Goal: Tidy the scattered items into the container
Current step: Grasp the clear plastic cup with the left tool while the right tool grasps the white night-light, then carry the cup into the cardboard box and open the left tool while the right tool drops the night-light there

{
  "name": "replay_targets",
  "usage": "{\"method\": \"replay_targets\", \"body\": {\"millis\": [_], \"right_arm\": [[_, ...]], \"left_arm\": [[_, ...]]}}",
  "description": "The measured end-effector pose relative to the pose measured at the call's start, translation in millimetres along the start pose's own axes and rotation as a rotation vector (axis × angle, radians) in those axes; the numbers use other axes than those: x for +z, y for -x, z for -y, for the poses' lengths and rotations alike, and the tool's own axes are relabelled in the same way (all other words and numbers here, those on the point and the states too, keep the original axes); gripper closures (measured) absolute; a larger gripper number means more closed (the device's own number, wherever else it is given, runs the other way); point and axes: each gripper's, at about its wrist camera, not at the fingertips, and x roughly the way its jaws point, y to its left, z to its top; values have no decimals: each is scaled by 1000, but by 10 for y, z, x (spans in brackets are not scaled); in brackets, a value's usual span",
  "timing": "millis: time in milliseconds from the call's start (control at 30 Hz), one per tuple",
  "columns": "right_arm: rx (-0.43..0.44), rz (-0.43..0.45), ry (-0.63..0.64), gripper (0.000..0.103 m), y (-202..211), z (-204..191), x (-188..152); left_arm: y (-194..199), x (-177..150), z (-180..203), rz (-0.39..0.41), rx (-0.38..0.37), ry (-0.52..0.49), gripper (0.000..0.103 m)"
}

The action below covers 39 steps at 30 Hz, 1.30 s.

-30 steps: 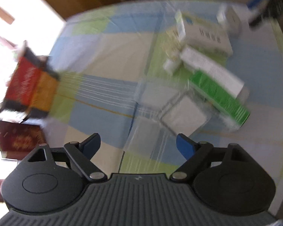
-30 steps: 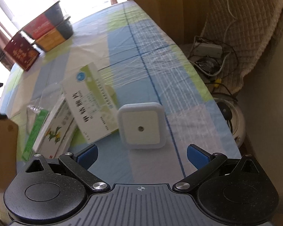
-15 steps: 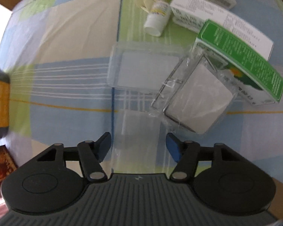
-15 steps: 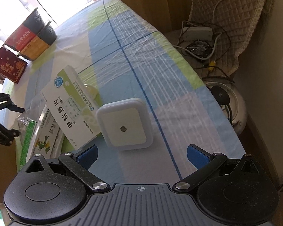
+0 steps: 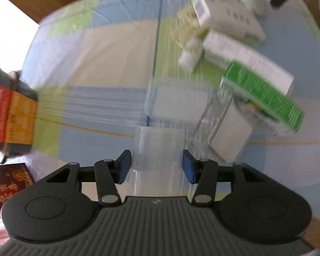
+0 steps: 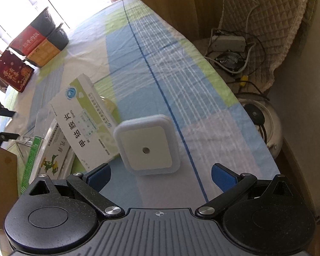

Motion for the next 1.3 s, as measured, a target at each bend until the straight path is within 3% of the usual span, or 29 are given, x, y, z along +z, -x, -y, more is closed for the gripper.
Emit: {"method": "replay_targets", "body": {"millis": [200, 367, 733, 767, 833, 1133, 1167, 1200, 1300], "right_arm": [[9, 38, 39, 0, -2, -99, 15], [1, 57, 60, 0, -32, -155, 22], [-54, 64, 125, 1, -161, -262, 26], [-57, 61, 135, 15, -181, -277, 28], [-68, 33, 143, 20, -253, -287, 30], [-124, 56, 205, 20, -370, -340, 44], [-138, 55, 218, 23, -389, -353, 41], [-149, 51, 226, 33, -406, -363, 36], [-169, 42, 244, 35, -440, -384, 22]], "left_arm": [[475, 126, 11, 76, 41, 18, 57], [948, 121, 78, 160, 55, 97, 57], [1729, -865, 455, 143, 149, 304, 57], [1800, -955, 489, 142, 158, 323, 57], [1908, -1129, 558, 134, 172, 360, 57], [1832, -1790, 793, 56, 176, 507, 57], [1807, -1850, 811, 44, 173, 519, 57], [1782, -1909, 830, 32, 169, 532, 57], [1706, -2055, 889, 5, 155, 556, 57]]}}
